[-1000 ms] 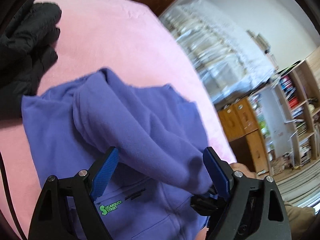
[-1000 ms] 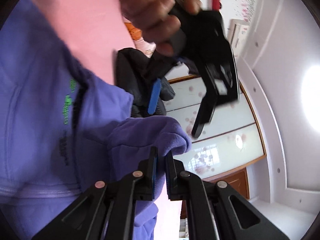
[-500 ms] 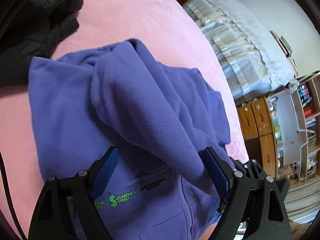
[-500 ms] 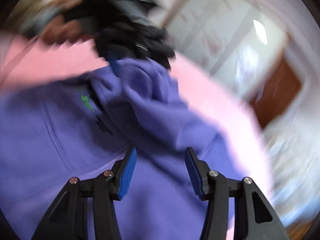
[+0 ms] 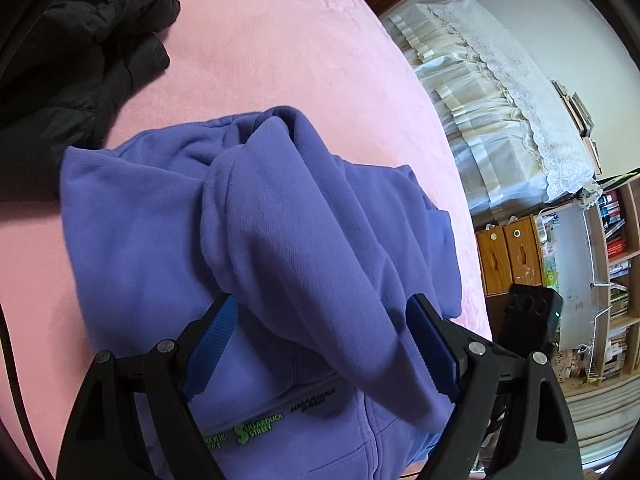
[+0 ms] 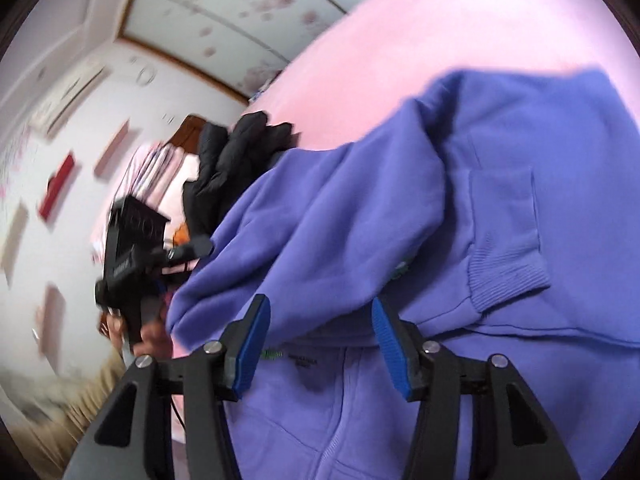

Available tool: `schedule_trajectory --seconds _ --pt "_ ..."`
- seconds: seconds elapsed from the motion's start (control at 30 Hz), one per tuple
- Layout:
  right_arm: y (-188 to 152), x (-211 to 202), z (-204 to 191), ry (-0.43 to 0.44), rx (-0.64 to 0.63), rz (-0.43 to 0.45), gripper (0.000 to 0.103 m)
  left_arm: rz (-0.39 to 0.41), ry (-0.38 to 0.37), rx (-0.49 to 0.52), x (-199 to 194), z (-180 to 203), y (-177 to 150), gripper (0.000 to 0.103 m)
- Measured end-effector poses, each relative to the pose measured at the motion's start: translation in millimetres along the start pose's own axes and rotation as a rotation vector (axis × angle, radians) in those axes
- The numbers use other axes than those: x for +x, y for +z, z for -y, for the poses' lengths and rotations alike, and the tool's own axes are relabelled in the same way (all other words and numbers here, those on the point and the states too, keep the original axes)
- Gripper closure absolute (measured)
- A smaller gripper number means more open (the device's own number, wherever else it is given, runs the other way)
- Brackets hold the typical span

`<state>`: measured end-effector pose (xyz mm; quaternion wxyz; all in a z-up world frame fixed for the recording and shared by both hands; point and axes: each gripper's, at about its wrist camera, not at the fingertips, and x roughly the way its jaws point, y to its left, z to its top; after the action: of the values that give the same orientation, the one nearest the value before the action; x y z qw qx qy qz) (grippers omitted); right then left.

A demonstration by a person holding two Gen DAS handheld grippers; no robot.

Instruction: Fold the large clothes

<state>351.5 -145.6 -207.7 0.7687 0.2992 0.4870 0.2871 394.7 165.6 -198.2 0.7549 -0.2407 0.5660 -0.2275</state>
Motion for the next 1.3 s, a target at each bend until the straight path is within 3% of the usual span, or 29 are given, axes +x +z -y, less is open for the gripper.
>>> schedule_trajectory --seconds 0.2,0.37,0.4,0.47,0.5,0.53,0.6,0.63,0.83,1.0,1.1,1.17,1.3 --pt "13.7 33.3 29.6 0.053 0.147 -0.03 0.048 -0.034 0.021 -0.011 26.8 -0.4 11.6 0.018" --pt "21.2 47.0 46.7 0.132 0.261 -0.032 0.045 -0.02 -0.024 -0.052 37.0 0.1 18.3 0.02" --pt "24.6 46.7 47.1 0.156 0.262 -0.021 0.045 0.003 -0.04 -0.069 37.0 0.2 20.5 0.023" --pt "31.5 43.3 40.8 0.163 0.225 0.001 0.047 0.039 -0.067 -0.096 36.2 0.2 23.2 0.053" --pt "37.6 40.4 32.4 0.137 0.174 0.015 0.055 0.051 -0.075 -0.107 36.3 0.5 25.3 0.056" --pt "41.8 37.7 24.3 0.113 0.126 0.029 0.074 0.066 -0.074 -0.112 35.8 0.4 25.7 0.061" --pt "54.5 26.6 4.5 0.1 0.035 0.065 0.095 0.116 -0.076 -0.112 33.5 4.3 29.0 0.069" --pt "60.2 18.1 -4.9 0.093 -0.011 0.097 0.097 0.127 -0.081 -0.108 33.0 5.8 30.5 0.075" --pt "98.8 -11.2 -47.7 -0.057 -0.296 0.248 0.098 0.331 -0.151 -0.133 25.2 18.3 35.9 0.08" --pt "95.1 -26.2 -55.5 -0.168 -0.518 0.358 0.098 0.542 -0.19 -0.091 21.4 18.4 8.7 0.08" --pt "79.9 -18.5 -38.3 -0.24 -0.56 0.311 0.098 0.507 -0.131 -0.107 46.6 4.3 -20.3 0.08" --pt "67.6 -10.0 -20.8 -0.304 -0.557 0.248 0.098 0.404 -0.067 -0.139 72.6 -10.5 -44.1 0.08" --pt "34.6 -11.6 35.0 -0.371 -0.436 0.11 0.096 0.373 -0.043 -0.118 77.1 -17.4 -71.3 0.081"
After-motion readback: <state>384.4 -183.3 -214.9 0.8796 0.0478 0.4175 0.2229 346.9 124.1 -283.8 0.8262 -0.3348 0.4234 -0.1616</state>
